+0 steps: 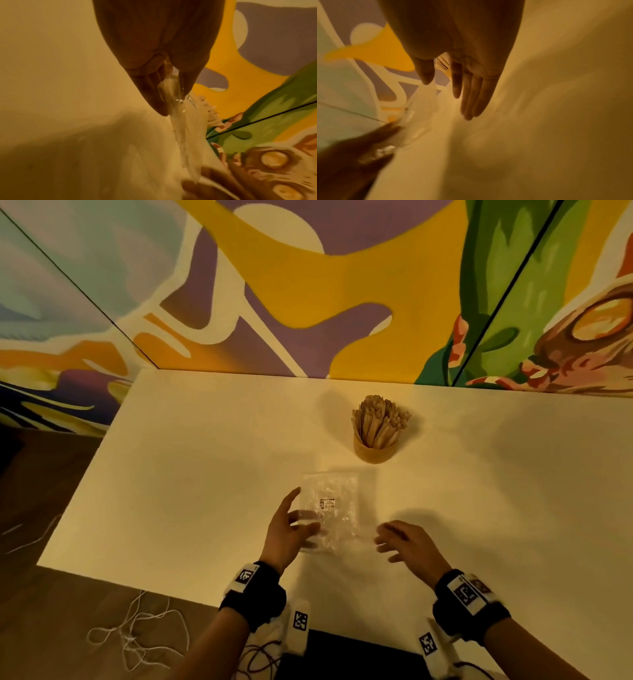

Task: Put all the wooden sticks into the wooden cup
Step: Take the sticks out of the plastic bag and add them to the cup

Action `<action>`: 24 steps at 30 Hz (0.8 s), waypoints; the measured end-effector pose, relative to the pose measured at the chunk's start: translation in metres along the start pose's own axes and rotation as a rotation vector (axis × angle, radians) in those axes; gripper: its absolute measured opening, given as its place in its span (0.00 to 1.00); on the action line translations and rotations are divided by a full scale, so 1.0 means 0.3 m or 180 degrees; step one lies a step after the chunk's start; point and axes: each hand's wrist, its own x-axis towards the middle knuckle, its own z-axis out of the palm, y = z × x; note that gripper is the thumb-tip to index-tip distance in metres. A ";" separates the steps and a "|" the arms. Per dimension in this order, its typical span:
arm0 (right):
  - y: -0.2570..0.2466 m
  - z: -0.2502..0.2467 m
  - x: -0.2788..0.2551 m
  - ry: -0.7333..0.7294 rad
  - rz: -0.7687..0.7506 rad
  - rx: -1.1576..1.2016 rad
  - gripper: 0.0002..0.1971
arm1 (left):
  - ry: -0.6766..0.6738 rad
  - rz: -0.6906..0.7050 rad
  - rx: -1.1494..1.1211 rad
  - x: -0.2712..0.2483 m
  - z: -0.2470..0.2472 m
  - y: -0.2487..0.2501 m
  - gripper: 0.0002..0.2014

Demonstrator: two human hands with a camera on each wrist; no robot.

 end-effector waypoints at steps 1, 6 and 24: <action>0.042 -0.021 0.021 0.0182 -0.0043 -0.0499 0.12 | 0.0085 -0.0011 0.0066 0.041 -0.032 0.003 0.38; 0.213 -0.108 0.041 0.0319 -0.0112 -0.2365 0.29 | 0.0484 0.0084 0.0450 0.269 -0.199 0.055 0.37; 0.199 -0.074 0.022 0.0121 0.0062 -0.3311 0.39 | -0.0999 0.0938 0.5270 0.698 -0.208 0.182 0.44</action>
